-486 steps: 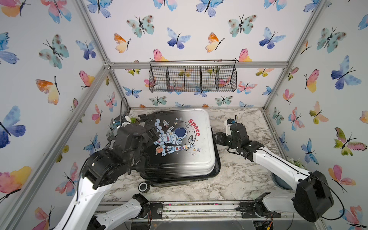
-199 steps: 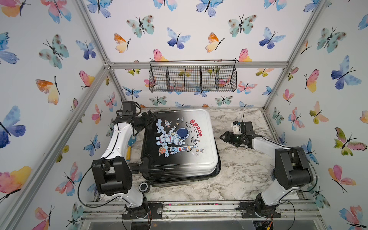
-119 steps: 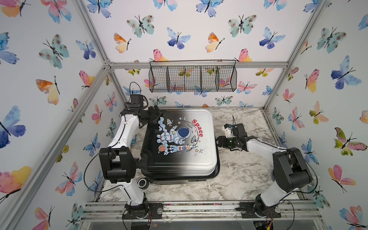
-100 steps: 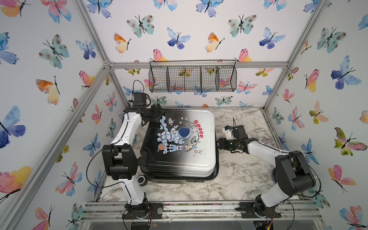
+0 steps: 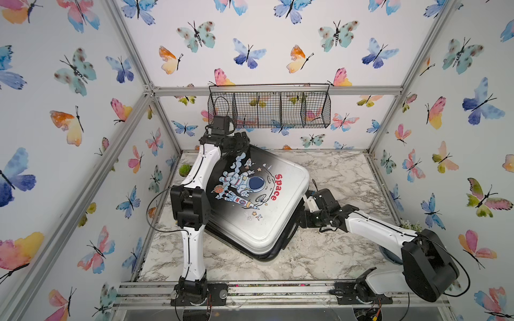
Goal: Close the suitcase zippers
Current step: Adjust the suitcase at the center of the board.
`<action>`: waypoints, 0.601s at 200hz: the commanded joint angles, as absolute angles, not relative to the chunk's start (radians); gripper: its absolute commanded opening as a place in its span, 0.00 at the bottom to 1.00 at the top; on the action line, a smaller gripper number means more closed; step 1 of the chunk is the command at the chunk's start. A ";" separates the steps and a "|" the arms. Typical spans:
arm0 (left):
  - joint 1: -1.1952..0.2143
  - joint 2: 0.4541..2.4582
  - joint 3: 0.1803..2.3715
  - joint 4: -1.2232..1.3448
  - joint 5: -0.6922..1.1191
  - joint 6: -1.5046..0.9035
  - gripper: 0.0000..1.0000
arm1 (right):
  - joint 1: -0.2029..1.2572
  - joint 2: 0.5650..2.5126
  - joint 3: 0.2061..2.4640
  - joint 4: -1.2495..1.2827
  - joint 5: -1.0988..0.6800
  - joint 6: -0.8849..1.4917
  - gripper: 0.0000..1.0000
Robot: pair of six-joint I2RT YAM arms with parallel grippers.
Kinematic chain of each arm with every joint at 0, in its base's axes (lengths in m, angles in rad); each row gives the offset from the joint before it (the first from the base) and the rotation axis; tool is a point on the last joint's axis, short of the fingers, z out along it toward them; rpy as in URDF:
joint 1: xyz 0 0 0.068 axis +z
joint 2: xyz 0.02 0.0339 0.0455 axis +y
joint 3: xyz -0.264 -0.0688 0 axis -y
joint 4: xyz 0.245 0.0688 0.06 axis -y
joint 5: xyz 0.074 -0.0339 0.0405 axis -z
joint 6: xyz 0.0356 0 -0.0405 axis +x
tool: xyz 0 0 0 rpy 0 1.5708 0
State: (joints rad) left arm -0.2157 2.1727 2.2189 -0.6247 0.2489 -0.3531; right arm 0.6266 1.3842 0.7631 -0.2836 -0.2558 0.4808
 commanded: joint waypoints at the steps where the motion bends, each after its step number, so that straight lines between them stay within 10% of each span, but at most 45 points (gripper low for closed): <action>1: -0.363 2.231 2.197 -0.735 0.463 -0.413 0.89 | 0.719 1.383 0.761 -0.182 -0.282 0.410 0.58; 69: -0.365 2.215 2.339 -0.875 0.250 -0.333 0.89 | 0.672 1.239 0.741 -0.306 -0.137 0.317 0.69; 120: -0.326 1.773 2.030 -0.890 0.000 -0.332 0.92 | 0.430 1.204 0.877 -0.465 -0.179 0.178 0.70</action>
State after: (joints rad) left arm -0.3546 2.0357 2.1452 -0.7719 0.1463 -0.3222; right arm 0.4706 1.1988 0.7887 -0.3645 -0.1837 0.2909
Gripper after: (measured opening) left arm 0.908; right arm 0.690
